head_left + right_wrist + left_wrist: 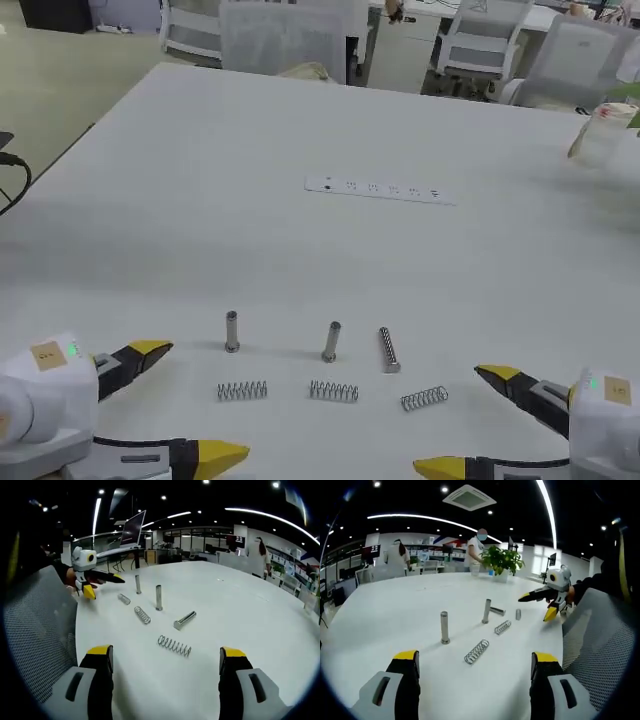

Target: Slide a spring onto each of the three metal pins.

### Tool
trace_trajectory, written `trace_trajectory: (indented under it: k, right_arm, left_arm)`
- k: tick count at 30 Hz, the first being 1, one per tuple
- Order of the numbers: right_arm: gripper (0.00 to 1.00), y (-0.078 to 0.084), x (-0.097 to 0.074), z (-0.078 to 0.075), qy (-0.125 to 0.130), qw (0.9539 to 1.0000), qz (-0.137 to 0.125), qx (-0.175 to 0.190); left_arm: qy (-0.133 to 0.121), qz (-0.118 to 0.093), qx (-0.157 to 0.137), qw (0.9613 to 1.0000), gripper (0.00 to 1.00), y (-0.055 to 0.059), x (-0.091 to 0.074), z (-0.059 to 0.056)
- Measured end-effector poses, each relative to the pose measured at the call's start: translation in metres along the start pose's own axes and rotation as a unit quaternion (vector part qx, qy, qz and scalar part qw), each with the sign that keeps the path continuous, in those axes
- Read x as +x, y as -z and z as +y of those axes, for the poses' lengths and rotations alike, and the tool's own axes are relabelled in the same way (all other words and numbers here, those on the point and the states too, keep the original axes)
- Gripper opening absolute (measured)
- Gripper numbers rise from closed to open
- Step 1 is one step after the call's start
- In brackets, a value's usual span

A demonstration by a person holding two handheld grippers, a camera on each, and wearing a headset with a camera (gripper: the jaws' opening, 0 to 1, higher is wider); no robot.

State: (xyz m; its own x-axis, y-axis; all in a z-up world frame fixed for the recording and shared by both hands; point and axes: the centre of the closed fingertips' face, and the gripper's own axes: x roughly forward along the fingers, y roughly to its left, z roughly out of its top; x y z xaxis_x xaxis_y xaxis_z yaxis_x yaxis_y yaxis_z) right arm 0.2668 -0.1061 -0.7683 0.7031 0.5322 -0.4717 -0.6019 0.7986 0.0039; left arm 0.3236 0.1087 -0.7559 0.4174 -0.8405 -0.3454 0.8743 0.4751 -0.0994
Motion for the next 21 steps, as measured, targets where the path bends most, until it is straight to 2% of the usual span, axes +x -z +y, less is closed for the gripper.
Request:
trace_trajectory:
  k: [21]
  right_arm:
    - [0.85, -0.0036, -0.0045, -0.0079, 0.005, 1.0000, 0.007, -0.004]
  left_arm:
    - [0.003, -0.003, -0.001, 1.0000, 0.88, -0.0009, 0.0002, -0.0008]
